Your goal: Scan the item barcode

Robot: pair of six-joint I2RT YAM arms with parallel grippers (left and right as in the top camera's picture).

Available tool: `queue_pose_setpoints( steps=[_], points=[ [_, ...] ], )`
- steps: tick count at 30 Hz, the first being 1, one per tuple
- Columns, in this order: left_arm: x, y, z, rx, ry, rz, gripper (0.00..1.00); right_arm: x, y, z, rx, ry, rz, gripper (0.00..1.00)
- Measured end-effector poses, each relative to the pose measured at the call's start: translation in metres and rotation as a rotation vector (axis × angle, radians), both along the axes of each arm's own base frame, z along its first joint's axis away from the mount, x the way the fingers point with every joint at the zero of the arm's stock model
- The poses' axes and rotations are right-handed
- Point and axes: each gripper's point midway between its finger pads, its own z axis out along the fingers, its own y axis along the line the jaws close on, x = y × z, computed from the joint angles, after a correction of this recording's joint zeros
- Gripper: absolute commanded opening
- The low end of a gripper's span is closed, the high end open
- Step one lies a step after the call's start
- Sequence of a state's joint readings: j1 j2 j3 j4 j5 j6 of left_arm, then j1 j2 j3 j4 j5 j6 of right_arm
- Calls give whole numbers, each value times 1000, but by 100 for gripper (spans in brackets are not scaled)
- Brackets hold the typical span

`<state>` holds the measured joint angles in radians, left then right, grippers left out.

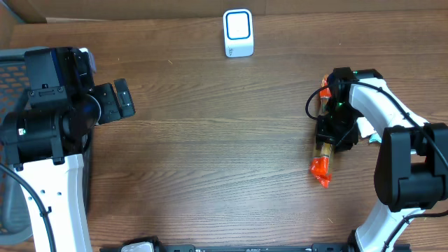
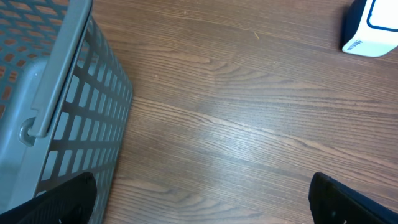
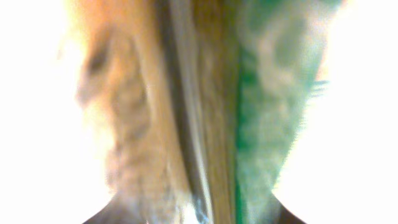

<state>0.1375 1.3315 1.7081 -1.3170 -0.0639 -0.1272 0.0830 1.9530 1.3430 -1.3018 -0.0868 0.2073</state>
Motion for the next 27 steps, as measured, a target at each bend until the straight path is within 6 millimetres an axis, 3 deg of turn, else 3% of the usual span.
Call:
queue_pose_setpoints(
  steps=[2,6,12,15,21,22,23,27],
  points=[
    [0,0,0,0,0,0,100,4,0,4,-2,-8,-6,84],
    [0,0,0,0,0,-1,100,21,2,26,-1,-65,-20,90],
    [0,0,0,0,0,0,100,53,6,102,19,-283,-21,89],
    [0,0,0,0,0,0,100,58,9,140,32,-397,-11,87],
    [0,0,0,0,0,0,100,40,17,218,68,-642,31,85],
    [0,0,0,0,0,0,100,31,16,232,74,-685,33,86],
    [0,0,0,0,0,0,100,22,15,245,77,-720,34,100],
    [0,0,0,0,0,0,100,-22,10,288,91,-852,39,100]
  ],
)
